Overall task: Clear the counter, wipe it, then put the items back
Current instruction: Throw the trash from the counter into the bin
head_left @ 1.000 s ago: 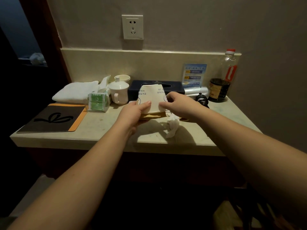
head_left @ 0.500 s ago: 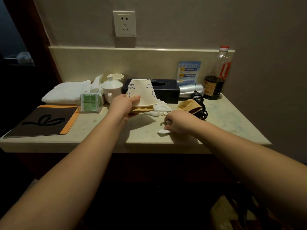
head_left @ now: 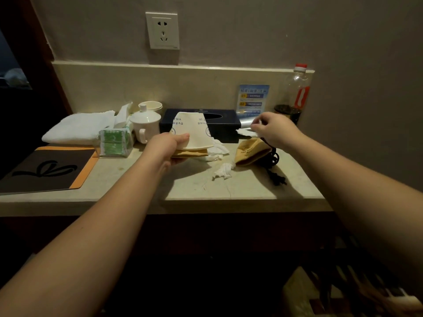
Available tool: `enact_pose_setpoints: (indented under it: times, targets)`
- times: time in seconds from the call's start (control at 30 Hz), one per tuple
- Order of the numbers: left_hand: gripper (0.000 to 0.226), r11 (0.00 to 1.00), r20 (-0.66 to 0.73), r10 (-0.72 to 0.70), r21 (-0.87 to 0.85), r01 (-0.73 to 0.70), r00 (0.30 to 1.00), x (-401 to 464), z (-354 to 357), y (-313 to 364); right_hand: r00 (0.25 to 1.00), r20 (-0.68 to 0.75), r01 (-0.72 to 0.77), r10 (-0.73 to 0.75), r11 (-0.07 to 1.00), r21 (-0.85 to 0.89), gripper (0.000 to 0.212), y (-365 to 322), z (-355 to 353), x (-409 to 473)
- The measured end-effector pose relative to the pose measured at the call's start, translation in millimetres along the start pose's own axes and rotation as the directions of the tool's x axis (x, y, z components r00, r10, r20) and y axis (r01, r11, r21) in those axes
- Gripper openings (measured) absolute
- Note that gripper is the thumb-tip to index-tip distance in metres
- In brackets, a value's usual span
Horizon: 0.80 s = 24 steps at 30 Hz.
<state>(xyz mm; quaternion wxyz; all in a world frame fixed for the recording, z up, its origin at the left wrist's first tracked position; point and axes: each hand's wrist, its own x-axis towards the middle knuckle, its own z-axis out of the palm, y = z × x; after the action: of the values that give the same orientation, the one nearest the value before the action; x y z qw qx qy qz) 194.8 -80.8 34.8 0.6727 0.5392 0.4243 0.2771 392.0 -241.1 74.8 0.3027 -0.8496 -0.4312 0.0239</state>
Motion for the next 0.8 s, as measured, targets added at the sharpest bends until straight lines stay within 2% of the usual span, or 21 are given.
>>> enact_pose_setpoints:
  times: [0.07,0.17,0.27,0.33,0.47,0.63,0.8]
  targets:
    - [0.035,0.999,0.029,-0.027,0.043,0.025,0.999,-2.8,6.8,0.5,0.997,0.075,0.002,0.005,0.995,-0.101,0.028,3.7,4.8,6.5]
    - [0.029,0.993,0.040,-0.043,0.114,0.038,0.998,-5.3,19.2,1.2,0.976,0.219,0.065,0.013,0.936,-0.347,0.038,11.6,12.1,12.1]
    - [0.038,0.975,0.046,-0.072,0.211,0.061,0.996,-4.2,31.5,1.8,0.978,0.206,0.082,0.018,0.882,-0.465,0.053,17.0,13.9,17.2]
    - [0.040,0.961,0.029,-0.084,0.266,0.074,0.996,-3.8,40.3,2.0,0.976,0.215,0.082,0.031,0.864,-0.498,0.060,19.3,15.7,21.6]
    - [0.037,0.937,0.021,-0.116,0.333,0.102,0.993,-4.6,53.4,1.8,0.978,0.196,0.037,0.070,0.867,-0.497,0.059,22.8,22.6,27.5]
    - [0.035,0.945,0.014,-0.144,0.298,0.133,0.989,-4.7,59.2,0.8,0.979,0.181,0.006,0.097,0.866,-0.499,0.055,17.8,29.6,28.0]
    - [0.036,0.958,-0.010,-0.135,0.253,0.133,0.991,-2.2,62.7,-2.5,0.950,0.217,-0.069,0.223,0.832,-0.550,0.055,9.1,35.0,35.5]
